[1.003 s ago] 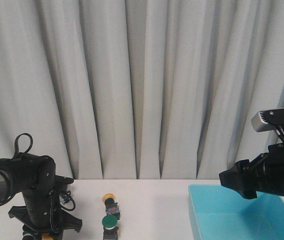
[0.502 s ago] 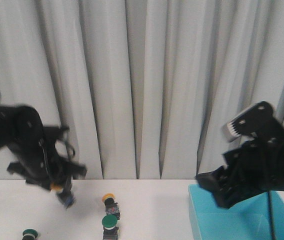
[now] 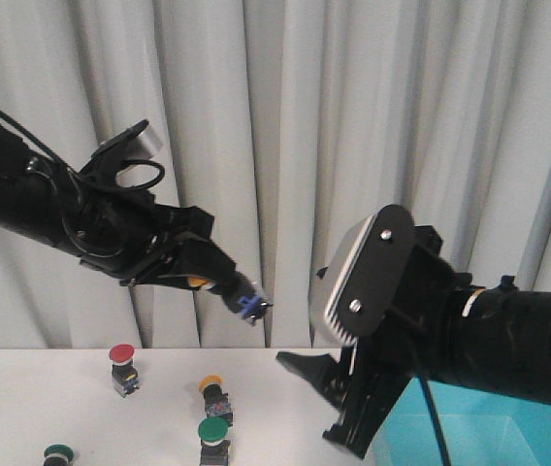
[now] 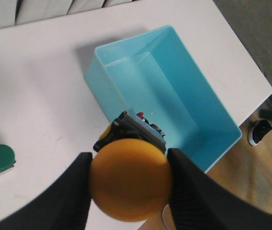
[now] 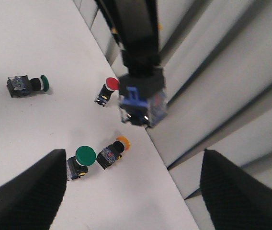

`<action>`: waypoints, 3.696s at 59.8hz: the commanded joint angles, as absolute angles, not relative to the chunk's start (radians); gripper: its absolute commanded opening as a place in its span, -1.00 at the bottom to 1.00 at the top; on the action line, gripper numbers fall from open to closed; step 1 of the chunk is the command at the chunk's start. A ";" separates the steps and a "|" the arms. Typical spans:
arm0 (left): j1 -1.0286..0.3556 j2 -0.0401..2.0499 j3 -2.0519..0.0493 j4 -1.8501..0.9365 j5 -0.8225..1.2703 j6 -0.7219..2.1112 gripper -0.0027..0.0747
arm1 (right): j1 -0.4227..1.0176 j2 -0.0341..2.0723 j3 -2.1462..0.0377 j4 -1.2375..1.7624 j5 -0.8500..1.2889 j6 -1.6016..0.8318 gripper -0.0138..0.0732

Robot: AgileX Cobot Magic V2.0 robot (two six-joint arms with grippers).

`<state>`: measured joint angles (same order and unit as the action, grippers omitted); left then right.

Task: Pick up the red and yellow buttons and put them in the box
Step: 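Carry the yellow button toward the right gripper, then grasp the yellow button's base with the right gripper, open left gripper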

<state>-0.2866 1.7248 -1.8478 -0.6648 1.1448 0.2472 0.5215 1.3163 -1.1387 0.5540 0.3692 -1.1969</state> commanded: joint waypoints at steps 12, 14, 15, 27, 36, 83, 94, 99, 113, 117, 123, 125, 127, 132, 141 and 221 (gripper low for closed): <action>-0.389 1.659 -1.879 -0.744 1.051 0.222 -0.93 | 0.558 1.284 -1.170 0.579 0.223 -1.225 0.61; -0.396 1.659 -1.879 -0.744 1.042 0.217 -0.93 | 0.558 1.284 -1.170 0.578 0.223 -1.225 0.61; -0.400 1.659 -1.879 -0.744 1.040 0.209 -0.92 | 0.558 1.284 -1.170 0.577 0.223 -1.225 0.61; -0.405 1.657 -1.879 -0.744 1.047 0.116 -0.92 | 0.558 1.284 -1.170 0.567 0.217 -1.225 0.61; -0.405 1.647 -1.879 -0.744 1.062 0.105 -0.92 | 0.558 1.284 -1.170 0.539 0.194 -1.223 0.61; -0.411 1.593 -1.879 -0.851 1.090 0.092 -0.92 | 0.558 1.308 -1.169 0.551 0.175 -1.171 0.52; -0.440 1.593 -1.879 -0.847 1.093 0.095 -0.92 | 0.558 1.308 -1.169 0.551 0.175 -1.171 0.04; -0.444 1.593 -1.879 -0.846 1.092 0.100 -0.92 | 0.558 1.308 -1.169 0.551 0.175 -1.171 -0.21; -0.443 1.593 -1.879 -0.847 1.092 0.102 -0.92 | 0.558 1.308 -1.169 0.551 0.178 -1.171 -0.65; -0.443 1.593 -1.879 -0.847 1.092 0.102 -0.92 | 0.558 1.308 -1.169 0.551 0.178 -1.171 -0.68; -0.443 1.593 -1.879 -0.847 1.088 0.102 -0.92 | 0.558 1.308 -1.169 0.551 0.178 -1.171 -0.70; -0.443 1.593 -1.879 -0.847 1.088 0.102 -0.92 | 0.558 1.308 -1.169 0.551 0.178 -1.171 -0.70; -0.443 1.593 -1.879 -0.847 1.087 0.101 -0.92 | 0.558 1.308 -1.169 0.551 0.178 -1.171 -0.69; -0.443 1.593 -1.879 -0.846 1.072 0.093 -0.90 | 0.558 1.308 -1.169 0.551 0.178 -1.171 -0.69; -0.443 1.590 -1.879 -0.830 1.020 0.092 -0.76 | 0.558 1.308 -1.169 0.551 0.178 -1.171 -0.69; -0.440 1.579 -1.895 -0.708 0.823 0.171 0.48 | 0.342 1.308 -1.169 0.552 0.169 -0.920 -0.66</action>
